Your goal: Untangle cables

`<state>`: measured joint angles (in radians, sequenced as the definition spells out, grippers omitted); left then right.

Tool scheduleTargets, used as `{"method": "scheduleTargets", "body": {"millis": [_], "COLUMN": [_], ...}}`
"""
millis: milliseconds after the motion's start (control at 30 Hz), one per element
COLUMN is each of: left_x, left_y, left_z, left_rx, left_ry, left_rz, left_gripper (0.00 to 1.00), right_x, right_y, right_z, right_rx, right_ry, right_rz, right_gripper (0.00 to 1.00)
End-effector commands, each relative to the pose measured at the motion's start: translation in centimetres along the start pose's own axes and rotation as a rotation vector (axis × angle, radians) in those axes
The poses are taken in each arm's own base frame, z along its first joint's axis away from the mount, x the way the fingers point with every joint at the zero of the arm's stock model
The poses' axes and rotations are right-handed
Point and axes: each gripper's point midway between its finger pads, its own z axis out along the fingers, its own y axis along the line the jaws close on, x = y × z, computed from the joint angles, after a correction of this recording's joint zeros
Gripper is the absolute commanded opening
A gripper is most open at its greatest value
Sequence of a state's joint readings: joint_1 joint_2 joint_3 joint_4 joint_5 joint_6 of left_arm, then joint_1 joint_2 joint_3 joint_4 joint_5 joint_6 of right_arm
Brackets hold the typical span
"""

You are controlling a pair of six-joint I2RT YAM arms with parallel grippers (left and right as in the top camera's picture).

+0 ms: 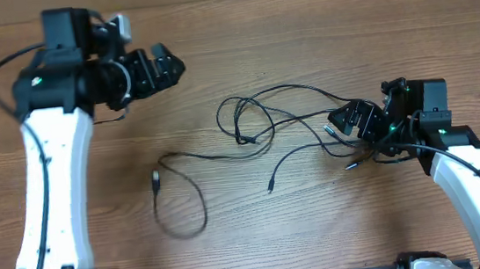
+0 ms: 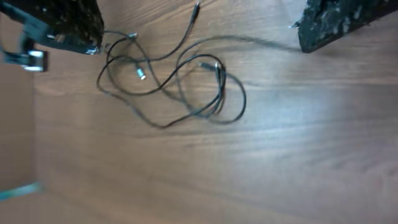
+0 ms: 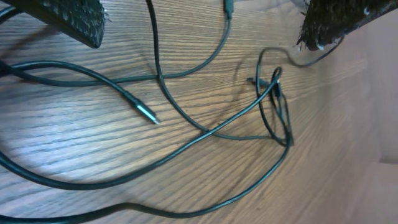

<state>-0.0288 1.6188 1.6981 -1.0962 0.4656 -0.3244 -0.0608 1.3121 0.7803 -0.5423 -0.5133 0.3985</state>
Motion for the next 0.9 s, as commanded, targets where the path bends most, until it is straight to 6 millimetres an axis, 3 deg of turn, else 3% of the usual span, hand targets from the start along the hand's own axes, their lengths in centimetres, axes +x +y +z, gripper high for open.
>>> {"method": "scheduleTargets", "body": {"millis": [0,167,267,367,467,633,767,867], "left_x": [1.9,4.2,5.4,6.3,6.2,3.2,1.1,0.9], "left_y": [0.1,-1.4,-2.2,-2.3,-1.5,-0.1,1.0,2.0], "left_z": [3.8,7.7,9.8,11.6,12.3,10.2,7.4,6.1], "left_rx": [-0.011,0.033,0.024,-0.026,-0.102,-0.15,-0.148,-0.168], "left_ry": [0.126,0.254,0.3,0.319,0.299,0.188,0.108,0.097], "left_rz": [-0.031,-0.016,0.015,0.044,0.023,-0.033,-0.083,-0.104], "left_gripper": [1.0,1.0,0.94,0.93,0.93,0.96,0.97,0.98], "right_x": [-0.2,0.4,1.1,0.7,-0.1,-1.0,0.1,1.0], "right_y": [1.6,2.8,3.4,3.7,5.3,8.1,10.3,11.8], "right_z": [-0.3,0.2,0.7,1.1,1.6,3.9,6.5,8.4], "right_rx": [-0.04,-0.061,-0.048,-0.019,-0.055,-0.135,-0.191,-0.193], "right_ry": [-0.003,0.011,0.019,-0.014,-0.061,-0.112,-0.061,0.002], "right_rz": [-0.042,-0.117,-0.184,-0.222,-0.34,-0.51,-0.539,-0.557], "right_gripper": [1.0,1.0,1.0,1.0,0.97,0.8,0.71,0.61]}}
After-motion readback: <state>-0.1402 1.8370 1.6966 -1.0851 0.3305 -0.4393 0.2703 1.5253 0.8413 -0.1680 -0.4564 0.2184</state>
